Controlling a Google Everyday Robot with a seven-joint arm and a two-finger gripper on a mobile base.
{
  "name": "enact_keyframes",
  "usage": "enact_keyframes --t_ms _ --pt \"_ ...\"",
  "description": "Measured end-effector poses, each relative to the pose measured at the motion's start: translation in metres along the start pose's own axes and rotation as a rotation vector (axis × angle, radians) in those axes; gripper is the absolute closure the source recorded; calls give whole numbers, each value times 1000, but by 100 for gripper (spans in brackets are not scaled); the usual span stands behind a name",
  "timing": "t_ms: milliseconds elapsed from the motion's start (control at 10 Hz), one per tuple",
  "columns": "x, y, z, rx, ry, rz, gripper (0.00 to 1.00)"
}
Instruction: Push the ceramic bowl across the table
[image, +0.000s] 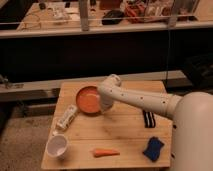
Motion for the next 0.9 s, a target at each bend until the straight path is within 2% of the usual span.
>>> enact_keyframes --t_ms 100,200,400,600,700,900 --pt "-1 -2 0 0 -2 -1 77" --pt "-3 -3 1 -1 -6 -6 63" --pt "-3 -4 -3 -3 -5 -6 44" --pt "-5 -8 -30 -4 -5 -6 24" --pt "-6 -10 -42 -4 -4 -6 20" --pt "-4 -10 -44 -3 -4 -3 20"
